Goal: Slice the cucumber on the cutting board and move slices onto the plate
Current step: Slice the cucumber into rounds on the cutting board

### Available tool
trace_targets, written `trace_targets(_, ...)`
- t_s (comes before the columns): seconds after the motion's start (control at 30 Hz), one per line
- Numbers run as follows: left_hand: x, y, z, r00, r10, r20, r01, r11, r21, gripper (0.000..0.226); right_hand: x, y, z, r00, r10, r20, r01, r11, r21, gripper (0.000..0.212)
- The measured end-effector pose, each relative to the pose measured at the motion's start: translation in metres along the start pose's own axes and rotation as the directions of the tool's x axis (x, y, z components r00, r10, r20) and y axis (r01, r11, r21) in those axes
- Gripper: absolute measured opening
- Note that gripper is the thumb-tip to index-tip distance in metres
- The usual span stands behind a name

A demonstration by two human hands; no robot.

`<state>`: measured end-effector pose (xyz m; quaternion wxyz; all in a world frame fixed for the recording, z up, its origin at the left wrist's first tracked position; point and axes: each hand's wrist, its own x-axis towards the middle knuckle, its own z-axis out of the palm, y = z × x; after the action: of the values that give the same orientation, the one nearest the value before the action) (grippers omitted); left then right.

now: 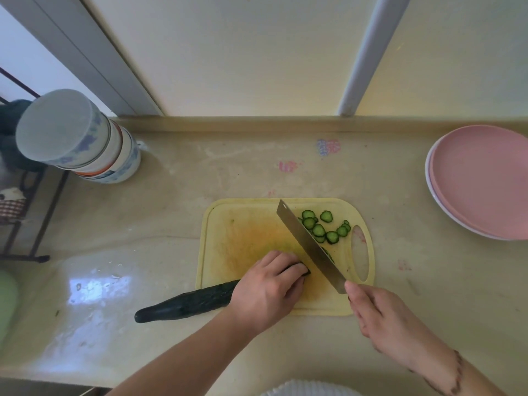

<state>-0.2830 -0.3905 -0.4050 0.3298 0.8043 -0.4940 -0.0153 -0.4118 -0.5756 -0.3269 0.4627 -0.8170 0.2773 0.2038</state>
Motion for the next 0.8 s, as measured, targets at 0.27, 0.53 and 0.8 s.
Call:
trace_targets(0.27, 0.001, 0.0, -0.002, 1.0, 0.004, 0.0, -0.004, 1.0, -0.014, 0.014, -0.013, -0.004, -0.002, 0.997, -0.056, 0.049, 0.054, 0.998, 0.035, 0.069)
trace_targets(0.53, 0.002, 0.0, -0.001, 1.0, 0.002, -0.005, -0.002, 1.0, -0.016, 0.013, -0.017, -0.006, -0.003, 0.998, -0.045, 0.034, 0.044, 0.998, 0.034, 0.074)
trace_targets(0.8, 0.001, 0.0, -0.001, 1.0, 0.002, -0.004, -0.002, 1.0, -0.022, 0.013, -0.013, -0.01, 0.001, 0.997, -0.023, 0.077, 0.021, 0.999, 0.027, 0.063)
